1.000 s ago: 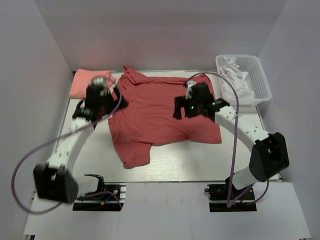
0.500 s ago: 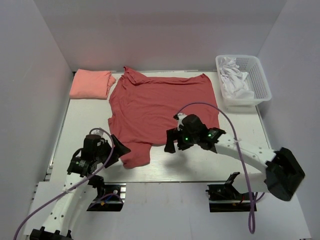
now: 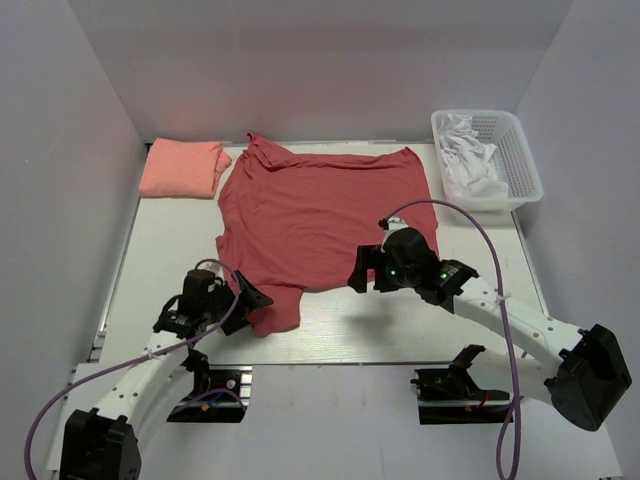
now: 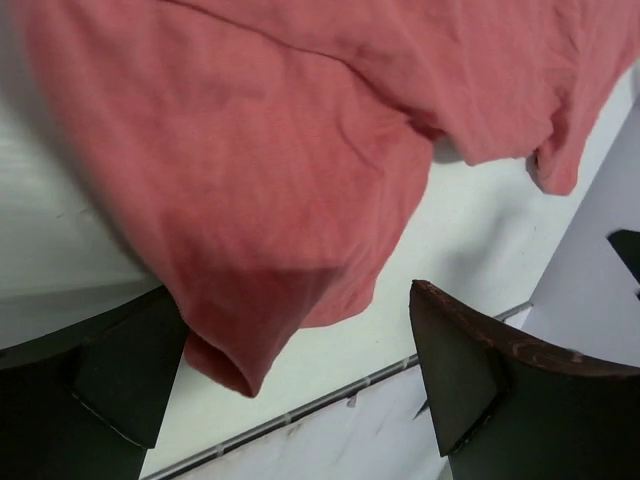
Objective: Fold and stack the t-shirts
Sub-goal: Flatten out the tshirt
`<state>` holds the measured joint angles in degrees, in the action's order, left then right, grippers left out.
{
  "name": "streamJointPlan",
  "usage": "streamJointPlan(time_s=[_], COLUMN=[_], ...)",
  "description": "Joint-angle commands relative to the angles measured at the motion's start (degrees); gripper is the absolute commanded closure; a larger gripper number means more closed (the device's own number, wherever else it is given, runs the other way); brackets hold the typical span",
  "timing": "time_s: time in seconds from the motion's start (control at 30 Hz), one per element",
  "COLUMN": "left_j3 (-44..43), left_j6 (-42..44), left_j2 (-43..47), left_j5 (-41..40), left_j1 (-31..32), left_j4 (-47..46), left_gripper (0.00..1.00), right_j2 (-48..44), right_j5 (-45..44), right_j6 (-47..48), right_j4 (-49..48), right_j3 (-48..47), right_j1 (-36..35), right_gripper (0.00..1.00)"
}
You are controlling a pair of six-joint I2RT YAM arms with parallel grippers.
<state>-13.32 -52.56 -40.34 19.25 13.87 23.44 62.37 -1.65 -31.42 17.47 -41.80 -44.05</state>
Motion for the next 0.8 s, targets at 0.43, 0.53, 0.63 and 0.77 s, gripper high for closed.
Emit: streamJointPlan(time_s=[0.43, 0.53, 0.63, 0.77], left_j3=[-5.0, -7.3, -8.7, -13.6], left_j6=[6.8, 8.0, 7.5, 5.9], left_j2=[-3.9, -2.4, 1.2, 2.9], left_j5=[15.1, 14.3, 15.0, 12.5], left_j1=[7.0, 8.5, 9.1, 9.6], left_j4=[-7.8, -4.2, -4.4, -3.9], left_gripper=[0.02, 0.02, 0.02, 0.08], right_j2=[-2.7, -3.1, -4.2, -3.5], right_j5=[0.2, -0.8, -0.6, 0.4], right_j6=[-0.2, 0.0, 0.4, 1.4], right_j4=[2.3, 3.1, 2.1, 2.0], right_j3=[2.2, 2.4, 3.7, 3.9], right_j1=[6.3, 7.3, 8.2, 9.3], right_gripper=[0.1, 0.1, 0.1, 0.1])
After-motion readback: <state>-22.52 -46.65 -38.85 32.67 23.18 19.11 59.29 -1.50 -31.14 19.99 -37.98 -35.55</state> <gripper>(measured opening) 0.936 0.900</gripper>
